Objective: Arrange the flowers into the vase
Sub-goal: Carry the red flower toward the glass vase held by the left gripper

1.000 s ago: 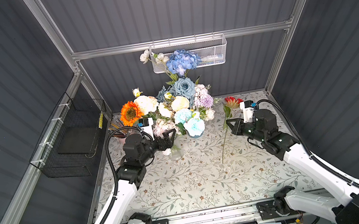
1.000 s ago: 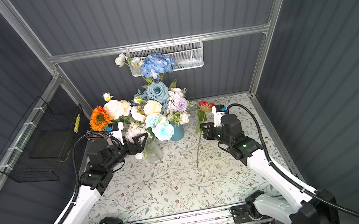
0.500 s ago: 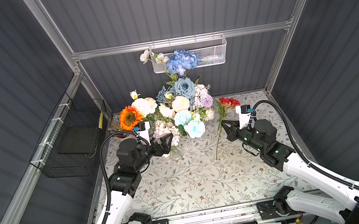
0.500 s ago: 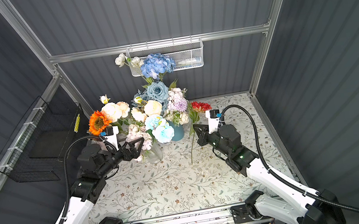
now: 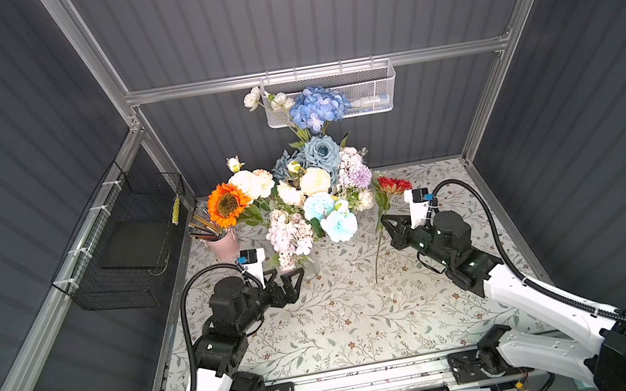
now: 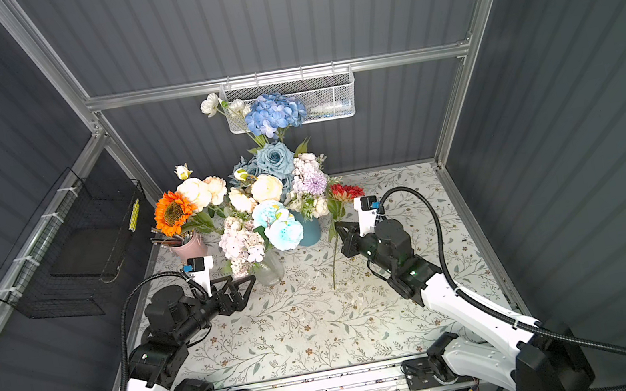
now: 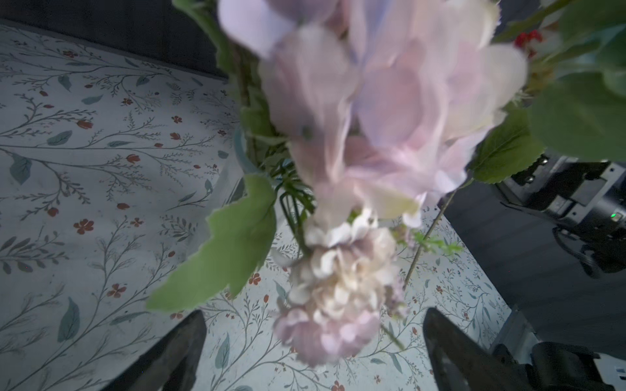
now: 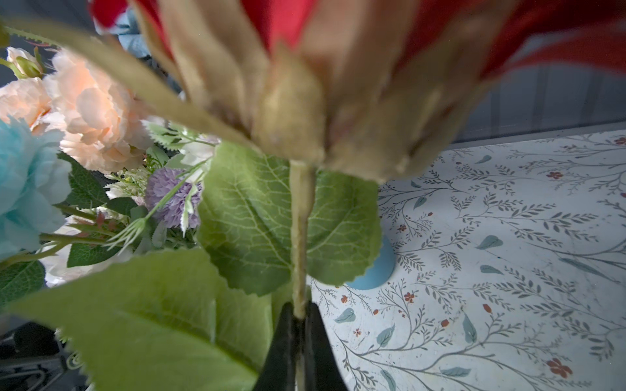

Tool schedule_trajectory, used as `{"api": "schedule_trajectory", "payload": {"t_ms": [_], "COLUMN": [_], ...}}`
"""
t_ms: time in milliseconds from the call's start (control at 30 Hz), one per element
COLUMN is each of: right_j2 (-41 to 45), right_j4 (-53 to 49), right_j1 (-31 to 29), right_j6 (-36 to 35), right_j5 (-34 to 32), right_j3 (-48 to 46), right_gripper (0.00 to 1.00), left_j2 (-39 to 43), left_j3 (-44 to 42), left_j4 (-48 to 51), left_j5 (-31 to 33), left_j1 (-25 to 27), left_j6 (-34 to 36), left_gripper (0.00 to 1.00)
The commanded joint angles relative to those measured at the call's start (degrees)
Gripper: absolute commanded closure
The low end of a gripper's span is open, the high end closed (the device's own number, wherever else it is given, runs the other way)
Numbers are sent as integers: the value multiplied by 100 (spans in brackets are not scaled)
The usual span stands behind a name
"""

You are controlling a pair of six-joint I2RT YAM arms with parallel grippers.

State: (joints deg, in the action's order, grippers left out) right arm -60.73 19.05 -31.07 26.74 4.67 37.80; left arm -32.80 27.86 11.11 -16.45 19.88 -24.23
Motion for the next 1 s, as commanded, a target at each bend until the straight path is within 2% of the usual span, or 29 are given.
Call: {"api": "schedule_trajectory", "payload": {"t_ms": [0,267,467,567,833,967], "right_j2": [-9,-66,-150,-133,-141,-56], "right_j4": [231,246,283,266,395,573], "right_j1": [-25,-23,-31,-27,-37,-40], "right_j6": [68,67,46,11,-7,-92], "right_j5": [4,-34,21,-9,93,166], "right_j3": [-43,-4,83,89,80,22], "right_gripper": [100,100,100,100,100,100], "left_j2": [129,-675,-1552,-1991,-2120,-2199], "left_j3": [-500,-921,-785,-646,-157,182], "left_j4": [-687,-1946,-3042,-3236,-3589,-3677], "left_j5": [221,455,534,426,947,892], "left_j1": [1,42,42,40,42,42], "left_j6": [-338,65,269,296,511,533], "left_gripper": [0,1,0,0,0,0]}}
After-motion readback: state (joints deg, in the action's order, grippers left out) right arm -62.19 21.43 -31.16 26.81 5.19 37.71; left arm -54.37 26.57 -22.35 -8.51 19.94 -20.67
